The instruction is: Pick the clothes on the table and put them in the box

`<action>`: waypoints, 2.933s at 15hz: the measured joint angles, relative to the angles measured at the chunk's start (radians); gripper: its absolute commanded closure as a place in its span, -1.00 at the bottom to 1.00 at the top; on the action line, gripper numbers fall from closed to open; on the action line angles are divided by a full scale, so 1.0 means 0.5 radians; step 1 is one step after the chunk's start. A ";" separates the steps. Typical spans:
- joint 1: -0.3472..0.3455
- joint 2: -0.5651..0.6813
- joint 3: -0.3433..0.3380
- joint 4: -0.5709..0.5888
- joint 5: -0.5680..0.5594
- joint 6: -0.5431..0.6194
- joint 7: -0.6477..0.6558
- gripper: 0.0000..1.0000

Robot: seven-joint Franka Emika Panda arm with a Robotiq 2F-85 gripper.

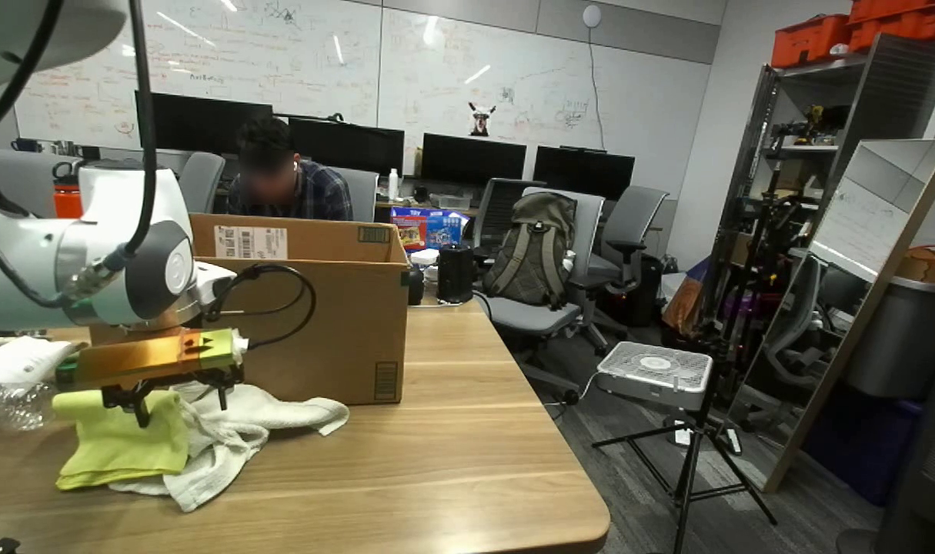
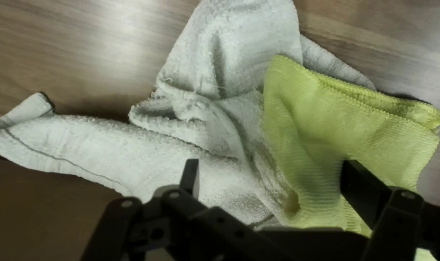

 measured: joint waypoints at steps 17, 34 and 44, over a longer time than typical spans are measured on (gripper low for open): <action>-0.018 0.053 0.032 0.112 0.035 0.008 0.189 1.00; 1.282 -0.184 -1.475 0.151 0.051 -0.066 0.670 0.98; 2.302 -0.534 -2.445 0.177 0.024 -0.192 0.939 0.98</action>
